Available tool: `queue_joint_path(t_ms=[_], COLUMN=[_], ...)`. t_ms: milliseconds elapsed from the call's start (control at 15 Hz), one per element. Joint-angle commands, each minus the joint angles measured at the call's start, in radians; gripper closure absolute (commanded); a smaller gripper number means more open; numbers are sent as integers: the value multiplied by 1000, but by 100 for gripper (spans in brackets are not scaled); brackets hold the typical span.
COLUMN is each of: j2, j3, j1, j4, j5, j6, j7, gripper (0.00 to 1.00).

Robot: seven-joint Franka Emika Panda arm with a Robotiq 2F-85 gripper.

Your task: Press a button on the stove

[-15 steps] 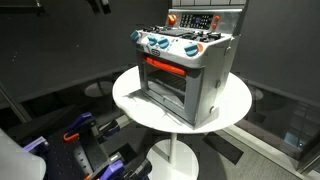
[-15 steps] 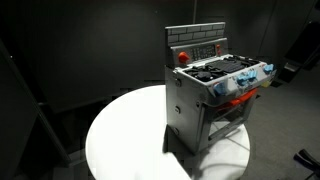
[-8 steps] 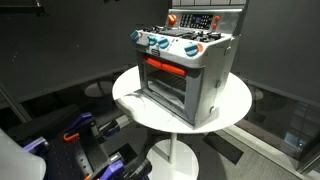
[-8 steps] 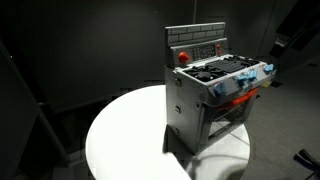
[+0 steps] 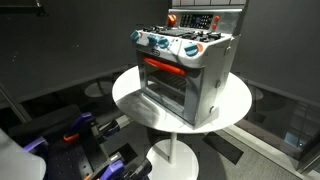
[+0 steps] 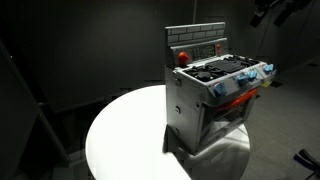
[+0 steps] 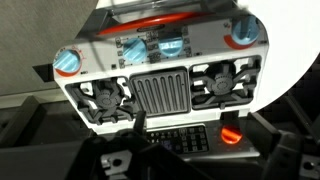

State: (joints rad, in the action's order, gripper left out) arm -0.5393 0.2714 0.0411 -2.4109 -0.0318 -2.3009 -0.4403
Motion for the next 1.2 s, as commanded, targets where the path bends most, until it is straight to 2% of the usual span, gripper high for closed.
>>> queue_joint_path(t_ms=[0,267,533,800,1133], j2=[87,172,269,360,472], j3=[-13,-16,-28,-64,-127], j1=[48,117,165,166,133], j4=[58,91,145,213,304], j5=[-63,-145,-231,-309,-390], j6=[-87,-172,-197,-182,-154], j7=[-43,-100,-181,-259,-342], gripper=[0,0,0,0,0])
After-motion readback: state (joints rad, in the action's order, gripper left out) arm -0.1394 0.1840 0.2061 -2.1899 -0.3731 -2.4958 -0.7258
